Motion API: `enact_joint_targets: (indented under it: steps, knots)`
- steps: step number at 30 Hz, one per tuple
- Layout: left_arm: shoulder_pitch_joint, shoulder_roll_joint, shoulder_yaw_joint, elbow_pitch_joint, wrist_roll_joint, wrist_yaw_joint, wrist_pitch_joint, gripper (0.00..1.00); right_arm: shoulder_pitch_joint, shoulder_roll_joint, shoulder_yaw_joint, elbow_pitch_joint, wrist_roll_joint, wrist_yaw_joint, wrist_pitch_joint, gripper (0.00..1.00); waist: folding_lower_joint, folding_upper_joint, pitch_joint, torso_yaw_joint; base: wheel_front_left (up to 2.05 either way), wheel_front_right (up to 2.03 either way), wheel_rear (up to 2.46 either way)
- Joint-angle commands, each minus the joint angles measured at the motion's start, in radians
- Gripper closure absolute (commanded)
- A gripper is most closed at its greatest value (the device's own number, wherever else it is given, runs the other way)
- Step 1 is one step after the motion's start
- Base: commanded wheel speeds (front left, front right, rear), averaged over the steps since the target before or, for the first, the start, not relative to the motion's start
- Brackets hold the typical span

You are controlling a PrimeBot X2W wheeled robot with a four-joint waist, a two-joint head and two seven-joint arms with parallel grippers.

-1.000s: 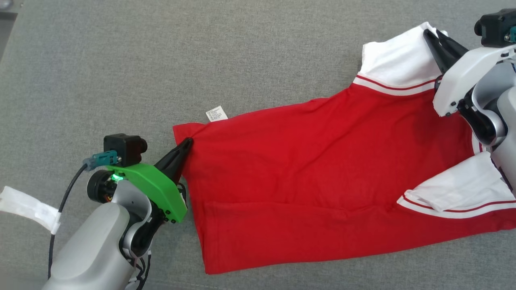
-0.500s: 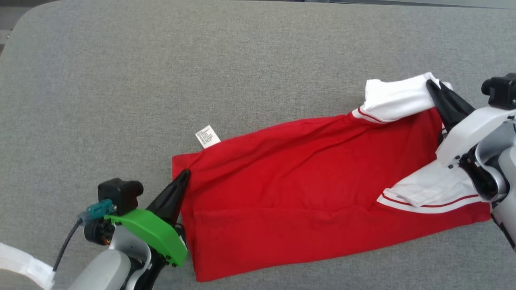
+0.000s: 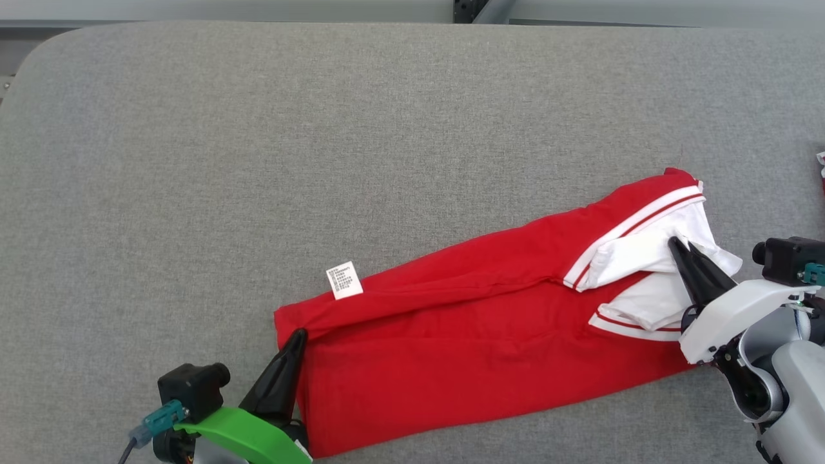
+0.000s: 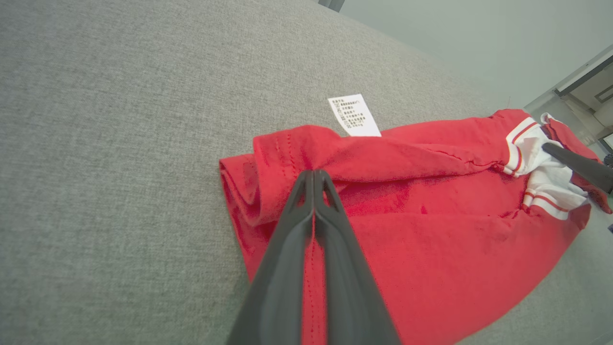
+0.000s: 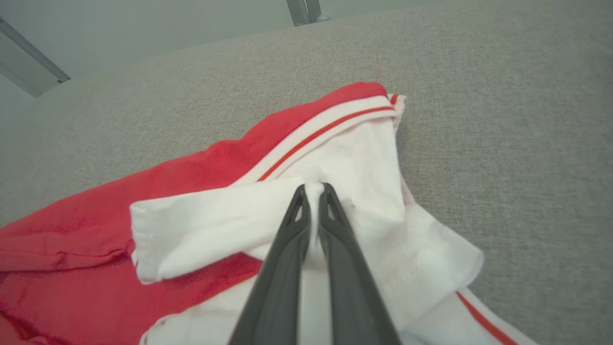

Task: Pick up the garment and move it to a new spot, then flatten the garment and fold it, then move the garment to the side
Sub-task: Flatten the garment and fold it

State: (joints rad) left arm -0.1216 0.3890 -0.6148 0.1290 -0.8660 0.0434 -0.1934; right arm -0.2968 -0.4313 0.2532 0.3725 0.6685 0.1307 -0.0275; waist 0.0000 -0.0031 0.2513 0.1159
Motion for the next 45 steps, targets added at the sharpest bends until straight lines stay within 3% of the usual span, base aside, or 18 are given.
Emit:
enact_joint_targets:
  steps: [1, 7, 13, 14, 15, 16, 17, 21, 25, 28, 33, 41, 42, 45]
  knots:
    - [0.016, -0.008, 0.005, 0.003, 0.006, -0.010, -0.020, 1.00, 0.020, 0.013, -0.016, -0.006, -0.004, 0.000, -0.013, 1.00, 0.0000, 0.0031, -0.010, -0.003, 0.00, 0.00, 0.00]
    - [0.068, -0.019, 0.050, -0.040, 0.019, -0.009, -0.061, 1.00, 0.069, 0.038, -0.053, -0.052, -0.014, 0.000, -0.004, 1.00, 0.0000, 0.0031, -0.031, -0.012, 0.00, 0.00, 0.00]
    - [0.117, -0.024, 0.035, -0.014, 0.036, -0.006, -0.064, 1.00, 0.093, 0.052, -0.067, -0.020, -0.025, 0.000, 0.020, 1.00, 0.0000, 0.0031, -0.037, -0.019, 0.00, 0.00, 0.00]
    - [0.123, -0.034, 0.031, 0.001, 0.028, -0.006, -0.064, 0.96, 0.090, 0.043, -0.063, -0.005, -0.048, 0.000, 0.023, 1.00, 0.0000, 0.0031, -0.036, -0.021, 0.00, 0.00, 0.00]
    - [0.126, -0.040, 0.029, 0.014, 0.030, -0.009, -0.065, 0.63, 0.087, 0.037, -0.055, 0.011, -0.066, 0.000, 0.023, 0.29, 0.0000, 0.0031, -0.035, -0.022, 0.00, 0.00, 0.00]
    - [0.127, -0.045, 0.025, 0.030, 0.038, -0.012, -0.067, 0.50, 0.081, 0.037, -0.057, 0.026, -0.078, 0.000, 0.024, 0.00, 0.0000, 0.0031, -0.035, -0.021, 0.00, 0.00, 0.00]
    - [0.130, -0.048, 0.019, 0.045, 0.045, -0.012, -0.067, 0.00, 0.071, 0.037, -0.061, 0.035, -0.088, 0.000, 0.021, 0.00, 0.0000, 0.0031, -0.036, -0.020, 0.00, 0.00, 0.00]
    - [0.138, -0.063, 0.041, 0.069, 0.097, 0.029, -0.072, 0.00, 0.038, 0.028, -0.099, 0.027, -0.108, 0.000, 0.014, 0.00, 0.0000, 0.0031, -0.038, -0.017, 0.00, 0.00, 0.00]
    - [0.194, -0.108, 0.178, -0.016, 0.233, 0.127, -0.071, 0.00, -0.013, 0.038, -0.141, 0.004, -0.143, 0.000, 0.037, 0.00, 0.0000, 0.0031, -0.035, -0.025, 0.00, 0.00, 0.00]
    - [0.246, -0.144, 0.266, -0.071, 0.356, 0.159, -0.071, 0.00, -0.046, 0.048, -0.138, 0.039, -0.185, 0.000, 0.078, 0.00, 0.0000, 0.0031, -0.032, -0.020, 0.00, 0.00, 0.00]
    - [0.266, -0.230, 0.365, -0.105, 0.461, 0.118, -0.071, 0.00, -0.068, 0.054, -0.125, 0.151, -0.236, 0.000, 0.136, 0.00, 0.0000, 0.0031, -0.025, 0.013, 0.00, 0.00, 0.00]
    - [0.280, -0.308, 0.447, -0.085, 0.550, 0.011, -0.072, 0.00, -0.035, 0.081, -0.019, 0.291, -0.161, 0.001, 0.230, 0.00, 0.0000, 0.0031, -0.015, 0.030, 0.00, 0.00, 0.00]
    - [0.278, -0.313, 0.455, -0.078, 0.558, 0.000, -0.072, 0.00, -0.036, 0.088, 0.008, 0.279, -0.127, 0.005, 0.241, 1.00, 0.0000, 0.0031, -0.014, 0.029, 0.00, 0.00, 0.00]
    - [0.269, -0.328, 0.474, -0.062, 0.576, -0.029, -0.072, 0.00, -0.042, 0.061, 0.073, 0.234, -0.021, 0.006, 0.264, 1.00, 0.0000, 0.0031, -0.016, 0.021, 0.00, 0.00, 0.00]
